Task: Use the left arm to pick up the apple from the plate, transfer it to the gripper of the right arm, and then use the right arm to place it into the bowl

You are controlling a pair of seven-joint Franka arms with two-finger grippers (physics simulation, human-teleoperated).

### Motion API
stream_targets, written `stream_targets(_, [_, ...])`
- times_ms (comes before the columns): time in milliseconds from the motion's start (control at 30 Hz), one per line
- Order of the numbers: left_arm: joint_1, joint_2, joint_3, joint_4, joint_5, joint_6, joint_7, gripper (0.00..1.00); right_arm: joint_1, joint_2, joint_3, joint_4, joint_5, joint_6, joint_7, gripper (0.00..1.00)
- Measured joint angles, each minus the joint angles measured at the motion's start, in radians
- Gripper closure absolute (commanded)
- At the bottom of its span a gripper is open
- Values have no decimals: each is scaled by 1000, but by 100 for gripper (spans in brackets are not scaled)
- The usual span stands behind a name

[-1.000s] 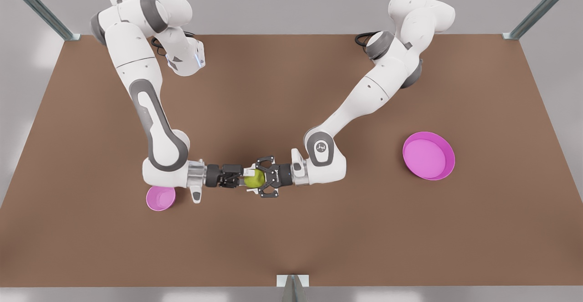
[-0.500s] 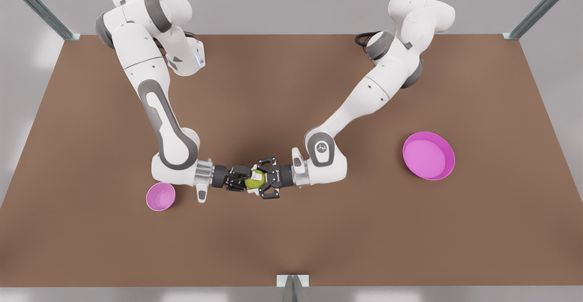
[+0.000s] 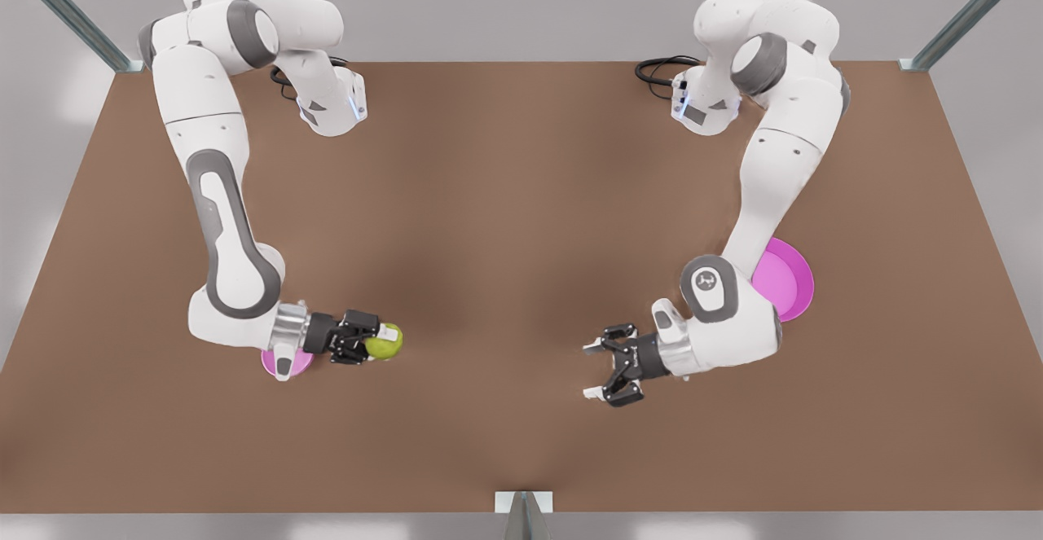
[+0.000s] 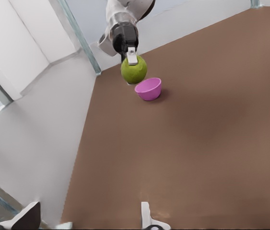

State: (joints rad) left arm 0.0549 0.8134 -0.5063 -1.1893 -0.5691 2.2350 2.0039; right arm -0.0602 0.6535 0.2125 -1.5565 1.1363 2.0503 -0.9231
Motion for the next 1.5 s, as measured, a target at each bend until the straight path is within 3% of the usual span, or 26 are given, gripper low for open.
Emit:
stream_targets(100, [96, -214, 6, -8, 451, -320, -239, 0, -37, -22, -8, 48, -229, -22, 7, 31])
stream_targets(167, [121, -320, 27, -5, 621, -469, -402, 0, -64, -28, -9, 70, -368, -32, 13, 31])
stream_targets(267, [-89, -589, 410, -168, 636, -588, -624, 0, -122, -24, -10, 80, -529, -42, 10, 31])
stream_targets(333, [-139, -685, 494, -275, 629, -605, -764, 0, -144, -24, -10, 90, -638, -47, 5, 31])
stream_targets(633, [-138, -566, 523, -206, 630, -621, -1301, 0, -184, 3, -11, 117, -885, -38, -33, 30])
stream_targets(1300, [-134, -558, 519, -212, 581, -619, -1909, 0, -222, 90, 10, 38, -899, 55, -83, 29])
stream_targets(1333, [-134, -558, 519, -212, 580, -619, -1925, 0, -222, 89, 10, 35, -897, 58, -85, 24])
stream_targets(1367, [-135, -558, 519, -212, 580, -619, -1940, 0, -222, 89, 11, 34, -895, 61, -87, 0])
stream_targets(1500, [-136, -558, 519, -212, 579, -617, -1992, 0, -224, 89, 10, 40, -897, 68, -95, 0])
